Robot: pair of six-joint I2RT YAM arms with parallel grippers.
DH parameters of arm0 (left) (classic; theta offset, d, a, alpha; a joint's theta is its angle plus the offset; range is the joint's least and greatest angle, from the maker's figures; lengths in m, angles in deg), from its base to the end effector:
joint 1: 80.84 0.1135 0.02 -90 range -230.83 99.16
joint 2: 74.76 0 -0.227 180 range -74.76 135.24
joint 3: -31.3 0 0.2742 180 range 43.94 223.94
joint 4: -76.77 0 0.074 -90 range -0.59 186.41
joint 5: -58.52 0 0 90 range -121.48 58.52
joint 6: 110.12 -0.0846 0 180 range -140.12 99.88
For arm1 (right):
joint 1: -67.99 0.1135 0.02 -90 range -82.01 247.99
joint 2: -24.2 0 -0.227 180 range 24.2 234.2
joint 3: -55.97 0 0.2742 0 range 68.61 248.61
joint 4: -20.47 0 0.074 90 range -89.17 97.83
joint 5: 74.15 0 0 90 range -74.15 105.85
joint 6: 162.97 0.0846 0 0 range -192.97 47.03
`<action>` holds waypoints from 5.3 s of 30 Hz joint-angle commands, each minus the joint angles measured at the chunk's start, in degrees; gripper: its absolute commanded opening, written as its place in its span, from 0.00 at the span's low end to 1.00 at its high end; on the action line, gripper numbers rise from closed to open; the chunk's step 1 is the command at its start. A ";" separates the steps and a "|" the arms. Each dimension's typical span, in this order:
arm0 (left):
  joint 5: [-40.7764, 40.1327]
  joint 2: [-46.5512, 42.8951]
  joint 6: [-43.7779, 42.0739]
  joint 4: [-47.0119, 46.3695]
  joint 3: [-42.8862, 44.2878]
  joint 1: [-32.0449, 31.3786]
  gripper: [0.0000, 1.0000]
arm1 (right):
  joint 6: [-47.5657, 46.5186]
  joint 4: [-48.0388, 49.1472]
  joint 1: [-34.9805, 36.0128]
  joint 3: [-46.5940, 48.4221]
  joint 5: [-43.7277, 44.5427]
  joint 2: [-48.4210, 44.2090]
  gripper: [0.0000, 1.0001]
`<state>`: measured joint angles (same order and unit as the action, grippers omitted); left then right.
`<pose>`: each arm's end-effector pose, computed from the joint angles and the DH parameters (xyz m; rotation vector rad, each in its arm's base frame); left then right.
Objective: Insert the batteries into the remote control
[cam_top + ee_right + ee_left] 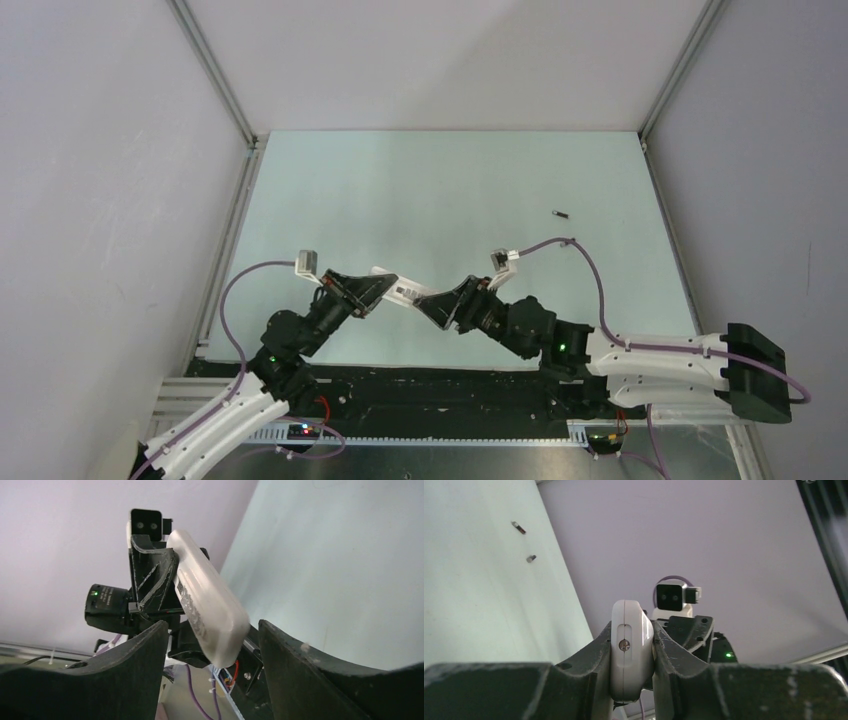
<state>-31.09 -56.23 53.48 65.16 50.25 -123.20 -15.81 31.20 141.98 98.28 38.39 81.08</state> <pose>0.1726 -0.1581 0.2207 -0.4201 1.5272 -1.6621 0.1175 0.2921 0.2245 0.0686 1.8361 1.3891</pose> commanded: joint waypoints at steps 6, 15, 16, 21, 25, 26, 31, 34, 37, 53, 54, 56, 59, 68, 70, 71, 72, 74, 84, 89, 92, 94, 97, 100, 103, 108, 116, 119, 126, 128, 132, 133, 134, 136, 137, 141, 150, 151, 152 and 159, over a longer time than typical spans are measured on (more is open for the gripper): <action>0.82 -2.45 4.94 -2.83 1.12 -0.21 0.00 | 0.20 19.28 -2.63 -5.59 -5.18 -0.02 0.57; 1.18 -2.12 5.05 -2.83 1.18 -0.21 0.00 | 1.53 23.77 -3.18 -5.58 -5.96 2.60 0.50; 1.17 -2.10 5.01 -2.84 1.21 -0.18 0.00 | 1.94 24.58 -3.34 -5.59 -6.26 3.21 0.49; 1.34 -1.55 4.57 -2.94 1.41 -0.23 0.00 | 3.31 27.16 -3.99 -5.59 -8.36 5.22 0.49; 1.29 -1.24 4.44 -3.10 1.55 -0.19 0.00 | 4.14 28.03 -4.32 -5.59 -9.51 6.39 0.48; 1.25 -1.22 4.38 -3.09 1.54 -0.28 0.00 | 4.20 28.19 -4.37 -5.59 -9.70 6.48 0.45; 1.09 -1.12 4.41 -3.18 1.59 -0.22 0.02 | 4.45 28.44 -4.65 -5.59 -10.63 7.04 0.32; 1.19 -1.12 4.51 -3.22 1.57 -0.21 0.11 | 4.49 28.32 -4.76 -5.59 -10.68 7.05 0.22; 1.35 -1.19 5.04 -3.18 1.36 -0.23 0.26 | 4.38 27.77 -4.96 -5.59 -10.73 6.59 0.15; 3.94 0.75 4.18 -3.19 3.04 -0.20 0.49 | 3.74 14.67 -7.61 -5.63 -10.97 -2.07 0.13; 4.11 1.06 4.14 -3.20 3.16 -0.20 0.49 | 3.90 14.26 -7.80 -5.61 -11.27 -2.29 0.13; 4.45 1.33 3.89 -3.22 3.45 -0.21 0.47 | 4.44 13.89 -8.52 -5.60 -12.31 -2.33 0.13; 4.63 1.48 3.40 -3.21 3.73 -0.18 0.45 | 5.28 13.93 -9.16 -5.59 -13.97 -1.80 0.14; 5.69 2.17 2.56 -3.18 4.28 -0.21 0.40 | 6.33 15.11 -10.19 -5.59 -16.31 -0.71 0.14; 5.74 2.31 2.47 -3.20 4.45 -0.18 0.40 | 6.71 15.38 -10.49 -5.59 -17.04 -0.29 0.14; 5.75 2.44 2.45 -3.24 4.43 -0.19 0.40 | 6.86 15.56 -10.60 -5.59 -17.24 -0.15 0.14; 5.68 2.46 2.41 -3.25 4.49 -0.23 0.40 | 6.88 15.65 -10.62 -5.59 -17.62 0.10 0.14; 5.56 2.49 2.34 -3.31 4.47 -0.20 0.40 | 7.12 15.91 -10.74 -5.59 -17.96 0.42 0.14; 5.59 2.82 2.28 -3.21 4.50 -0.22 0.38 | 7.67 16.60 -11.19 -5.59 -19.10 1.01 0.14; 5.47 3.07 2.27 -3.22 4.64 -0.24 0.27 | 7.36 14.86 -11.25 -5.59 -18.61 0.06 0.15; 5.50 3.24 2.29 -3.25 4.68 -0.18 0.19 | 6.96 13.57 -11.31 -5.59 -18.09 -0.59 0.19; 5.54 3.39 2.34 -3.25 4.81 -0.21 0.11 | 6.51 12.59 -11.30 -5.59 -17.74 -1.28 0.29; 5.48 3.51 2.56 -3.23 4.81 -0.18 0.01 | 5.46 10.45 -11.25 -5.57 -17.02 -2.80 0.46; 5.44 3.61 2.61 -3.25 4.78 -0.20 0.00 | 3.72 8.07 -10.91 -5.59 -16.42 -4.56 0.59; 5.33 3.62 2.52 -3.19 4.75 -0.22 0.00 | 1.47 6.05 -10.26 -5.61 -15.13 -7.48 0.62; 4.88 3.49 2.34 -3.18 4.44 -0.25 0.00 | 0.73 1.10 -9.04 -5.59 -12.04 -11.29 0.69; 4.34 3.45 1.40 -3.17 4.52 -0.18 0.00 | 3.29 -4.86 -7.26 -5.59 -7.81 -12.21 0.50; 4.32 3.45 1.16 -3.18 4.49 -0.19 0.00 | 3.03 -4.77 -6.28 -5.59 -7.10 -11.90 0.45; 4.16 3.12 0.47 -3.18 4.49 -0.18 0.00 | 3.00 -4.40 -5.27 -5.59 -6.00 -11.93 0.40; 4.18 2.90 0.36 -3.24 4.48 -0.19 0.00 | 2.96 -4.78 -5.01 -5.59 -5.39 -11.97 0.38; 4.23 2.84 -0.15 -3.20 4.74 -0.17 0.00 | 2.65 -7.21 -4.34 -4.86 -3.54 -11.79 0.37; 4.21 2.84 -0.31 -3.19 4.80 -0.24 0.00 | 2.48 -7.69 -4.19 -4.28 -2.79 -11.68 0.37; 4.24 2.83 -0.31 -3.22 4.91 -0.19 0.00 | 2.41 -8.67 -3.99 -3.97 -2.43 -11.56 0.36; 4.38 2.82 -0.38 -3.19 4.94 -0.22 0.00 | 2.37 -9.73 -3.74 -2.98 -1.29 -11.21 0.36; 4.37 2.83 -0.45 -3.24 4.94 -0.19 0.00 | 2.30 -10.05 -3.71 -2.75 -0.75 -10.90 0.36; 4.56 2.83 -0.57 -3.18 4.94 -0.17 0.00 | 2.47 -10.84 -3.60 -1.74 0.06 -9.86 0.36; 4.54 3.04 -0.93 -3.25 5.30 -0.24 0.00 | 3.33 -10.68 -3.69 -1.42 0.28 -8.39 0.37; 4.58 3.06 -0.97 -3.19 5.41 -0.25 0.00 | 3.41 -10.97 -3.69 -1.39 0.34 -8.33 0.37; 4.61 3.12 -1.04 -3.18 5.44 -0.26 0.00 | 3.50 -11.11 -3.73 -1.38 0.36 -8.29 0.36; 4.68 4.12 -1.55 -3.23 6.07 -0.20 0.00 | 3.61 -13.07 -3.69 -0.40 1.01 -7.87 0.35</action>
<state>-27.25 -52.34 52.28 66.54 52.04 -123.25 -12.11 21.43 138.07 95.49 36.86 72.32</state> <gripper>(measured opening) 0.308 0.358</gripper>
